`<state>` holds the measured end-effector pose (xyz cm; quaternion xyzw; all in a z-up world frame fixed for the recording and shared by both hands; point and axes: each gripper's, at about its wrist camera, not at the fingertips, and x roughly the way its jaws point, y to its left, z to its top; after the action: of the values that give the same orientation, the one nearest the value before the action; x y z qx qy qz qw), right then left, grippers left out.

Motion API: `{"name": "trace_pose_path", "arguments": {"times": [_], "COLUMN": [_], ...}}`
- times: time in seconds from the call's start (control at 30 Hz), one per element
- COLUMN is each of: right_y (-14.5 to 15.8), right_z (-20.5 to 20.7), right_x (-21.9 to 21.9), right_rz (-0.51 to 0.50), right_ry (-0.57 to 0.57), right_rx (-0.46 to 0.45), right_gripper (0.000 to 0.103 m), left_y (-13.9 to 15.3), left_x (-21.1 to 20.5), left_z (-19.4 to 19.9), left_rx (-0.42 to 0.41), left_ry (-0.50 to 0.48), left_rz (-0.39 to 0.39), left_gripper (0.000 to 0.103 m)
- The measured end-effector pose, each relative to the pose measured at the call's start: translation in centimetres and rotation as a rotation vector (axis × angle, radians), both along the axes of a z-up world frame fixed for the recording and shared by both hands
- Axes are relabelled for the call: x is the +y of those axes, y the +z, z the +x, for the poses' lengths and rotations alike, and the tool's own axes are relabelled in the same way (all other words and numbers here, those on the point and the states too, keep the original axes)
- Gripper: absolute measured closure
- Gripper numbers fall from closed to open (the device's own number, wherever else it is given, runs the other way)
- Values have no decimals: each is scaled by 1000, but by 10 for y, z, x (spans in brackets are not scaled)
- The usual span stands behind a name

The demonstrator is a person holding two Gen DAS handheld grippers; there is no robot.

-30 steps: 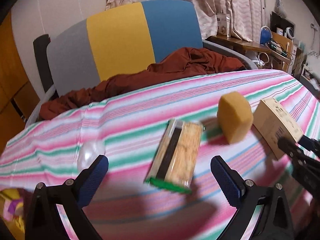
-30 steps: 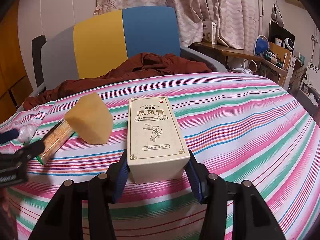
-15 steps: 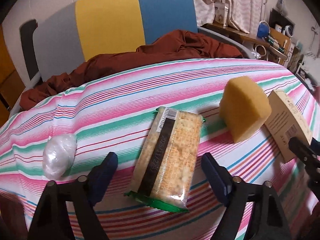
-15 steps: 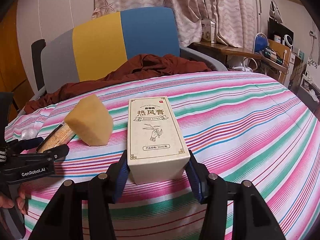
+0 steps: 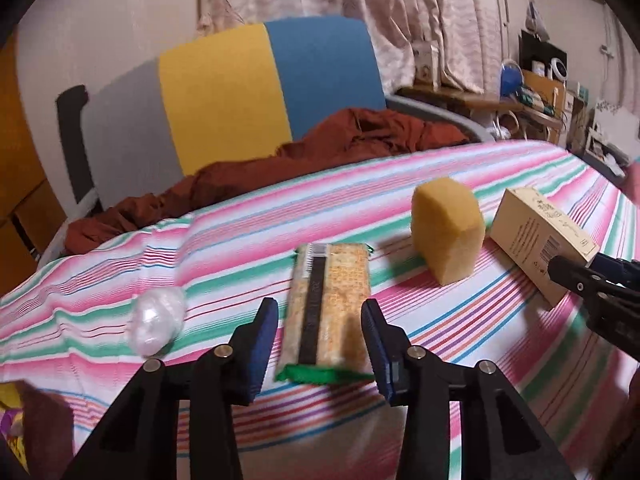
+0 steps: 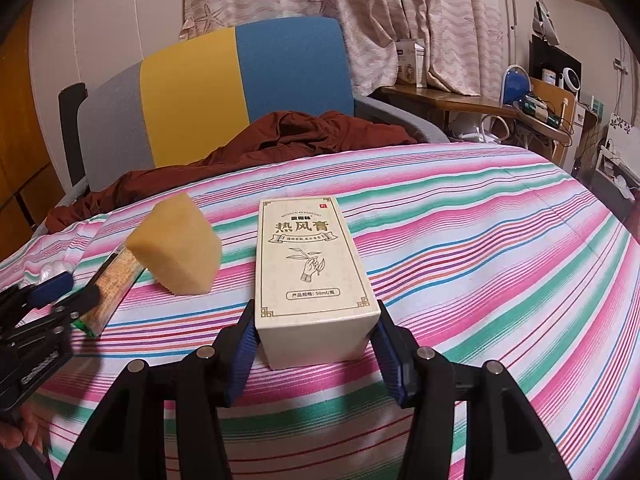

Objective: Organize objects
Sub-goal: 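Grasp the cracker packet with the left tool while the right tool holds the box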

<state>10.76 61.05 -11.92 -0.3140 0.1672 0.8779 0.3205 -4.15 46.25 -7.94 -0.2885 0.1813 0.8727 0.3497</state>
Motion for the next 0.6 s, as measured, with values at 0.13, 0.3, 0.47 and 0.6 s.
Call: {"name": "trace_pose_path", "arguments": {"times": [0.13,0.3,0.47,0.6], "right_y": [4,5,5,2], "right_z": [6,6,5,5], "right_x": [-4,-12,-15,-14], "right_rz": [23,26,31,17], "right_ry": [-16,-21,-12,-9], "right_rx": [23,15,6,-3], "right_gripper": [50,50,50,50], "left_y": [5,-2,-2,-1], "left_x": [-13,-3,3,13], "left_z": [13,16,2,-21], "left_rx": [37,36,-33,-113], "left_ry": [-18,-34,-36,-16], "left_rz": [30,-43,-34,-7], "left_gripper": [62,29,8,2]}}
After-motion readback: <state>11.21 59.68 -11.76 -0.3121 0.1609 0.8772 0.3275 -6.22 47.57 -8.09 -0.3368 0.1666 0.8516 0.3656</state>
